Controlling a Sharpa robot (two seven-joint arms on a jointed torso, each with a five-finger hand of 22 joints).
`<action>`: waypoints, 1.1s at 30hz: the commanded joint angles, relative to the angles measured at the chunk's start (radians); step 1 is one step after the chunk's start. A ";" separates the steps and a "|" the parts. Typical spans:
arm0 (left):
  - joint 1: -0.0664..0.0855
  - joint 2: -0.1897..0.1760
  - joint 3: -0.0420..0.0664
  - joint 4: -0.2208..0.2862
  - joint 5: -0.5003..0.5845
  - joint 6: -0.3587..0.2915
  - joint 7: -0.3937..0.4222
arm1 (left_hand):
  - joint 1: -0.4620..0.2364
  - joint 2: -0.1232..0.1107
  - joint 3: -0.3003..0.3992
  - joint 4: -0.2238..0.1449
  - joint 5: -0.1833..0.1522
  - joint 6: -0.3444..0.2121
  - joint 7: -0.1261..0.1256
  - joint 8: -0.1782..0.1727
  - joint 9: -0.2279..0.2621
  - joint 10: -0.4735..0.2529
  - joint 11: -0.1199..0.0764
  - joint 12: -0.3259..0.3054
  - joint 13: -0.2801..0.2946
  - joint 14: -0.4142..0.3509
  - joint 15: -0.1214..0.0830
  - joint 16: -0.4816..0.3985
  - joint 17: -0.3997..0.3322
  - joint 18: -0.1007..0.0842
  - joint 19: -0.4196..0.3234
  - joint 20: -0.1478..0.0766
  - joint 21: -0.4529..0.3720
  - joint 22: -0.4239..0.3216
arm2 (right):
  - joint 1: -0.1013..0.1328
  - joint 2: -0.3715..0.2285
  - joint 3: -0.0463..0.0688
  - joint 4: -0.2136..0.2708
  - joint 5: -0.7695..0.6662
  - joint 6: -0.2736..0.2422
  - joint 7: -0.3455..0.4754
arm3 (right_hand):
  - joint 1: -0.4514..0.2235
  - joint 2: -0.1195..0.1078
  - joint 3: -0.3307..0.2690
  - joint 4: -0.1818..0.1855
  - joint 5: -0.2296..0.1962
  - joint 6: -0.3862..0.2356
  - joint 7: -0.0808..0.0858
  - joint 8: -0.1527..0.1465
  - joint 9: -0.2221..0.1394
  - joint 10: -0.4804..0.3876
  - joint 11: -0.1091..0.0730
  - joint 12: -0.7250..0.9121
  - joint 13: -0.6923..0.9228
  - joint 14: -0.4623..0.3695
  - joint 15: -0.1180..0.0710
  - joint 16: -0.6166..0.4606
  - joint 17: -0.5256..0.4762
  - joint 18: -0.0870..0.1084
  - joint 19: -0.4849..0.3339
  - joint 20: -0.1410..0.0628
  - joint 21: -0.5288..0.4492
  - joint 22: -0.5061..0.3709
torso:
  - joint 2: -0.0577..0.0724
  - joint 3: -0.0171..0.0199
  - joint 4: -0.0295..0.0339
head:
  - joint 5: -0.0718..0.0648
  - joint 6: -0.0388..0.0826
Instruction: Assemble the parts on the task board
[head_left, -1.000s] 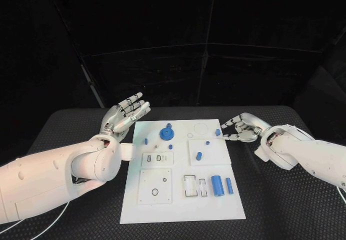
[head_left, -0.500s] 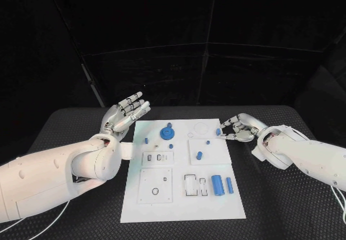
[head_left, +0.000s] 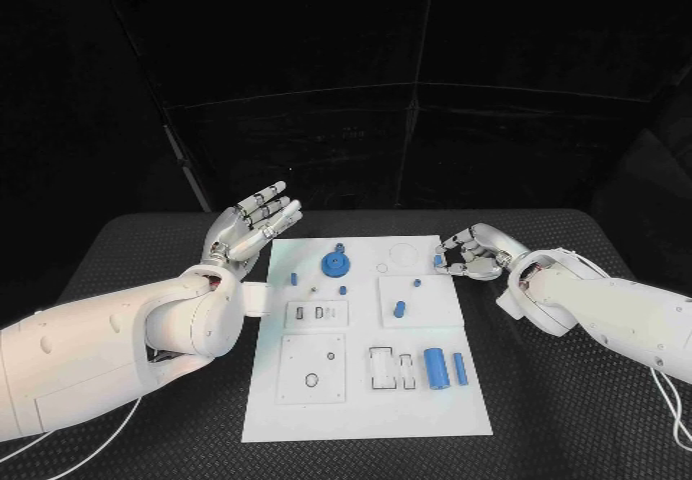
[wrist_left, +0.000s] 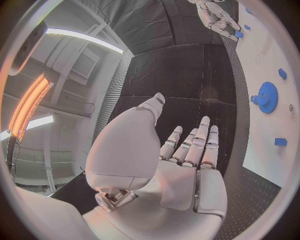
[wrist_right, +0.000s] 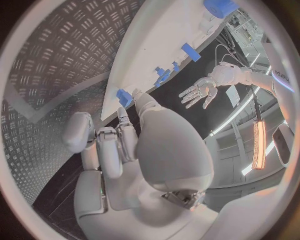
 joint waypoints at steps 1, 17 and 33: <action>0.001 0.002 0.001 0.001 -0.008 0.012 0.002 | -0.002 0.009 0.002 -0.005 0.003 0.005 0.147 0.003 0.000 0.010 0.000 0.004 0.001 0.008 0.000 0.005 0.001 0.013 0.001 -0.002 0.007 -0.001 | 0.001 0.004 0.000 -0.002 0.009 -0.002 0.003 | 0.001 0.016 -0.005 -0.003 0.001 0.013 -0.003 0.006 0.002 0.009 0.000 0.005 0.086 0.100 -0.009 0.002 0.236 -0.003 0.006 -0.002 0.006 0.003 | -0.001 0.0000 -0.0006 | -0.002 0.000; 0.001 0.001 0.001 0.001 -0.008 0.009 0.001 | -0.003 0.009 0.002 -0.006 0.003 0.004 0.147 0.003 0.000 0.009 0.000 0.004 0.001 0.009 0.000 0.005 0.001 0.013 0.001 -0.002 0.007 -0.001 | -0.003 0.013 0.000 -0.016 -0.003 0.003 -0.009 | 0.011 0.043 0.005 -0.015 -0.007 0.053 -0.013 0.019 0.004 0.021 -0.009 0.016 0.098 0.101 -0.017 0.004 0.240 -0.004 0.011 -0.009 0.011 0.010 | -0.001 0.0010 -0.0004 | -0.002 -0.006; 0.001 0.000 0.001 0.001 -0.008 0.009 0.000 | -0.003 0.009 0.002 -0.006 0.003 0.004 0.147 0.003 0.000 0.009 0.000 0.004 0.001 0.009 0.000 0.005 0.001 0.013 0.001 -0.002 0.007 -0.001 | -0.011 0.027 0.000 -0.028 -0.014 0.001 -0.018 | 0.016 0.048 0.010 -0.021 -0.009 0.061 -0.016 0.021 0.003 0.024 -0.012 0.019 0.101 0.101 -0.019 0.005 0.243 -0.005 0.013 -0.011 0.013 0.014 | -0.001 0.0014 0.0000 | -0.004 -0.011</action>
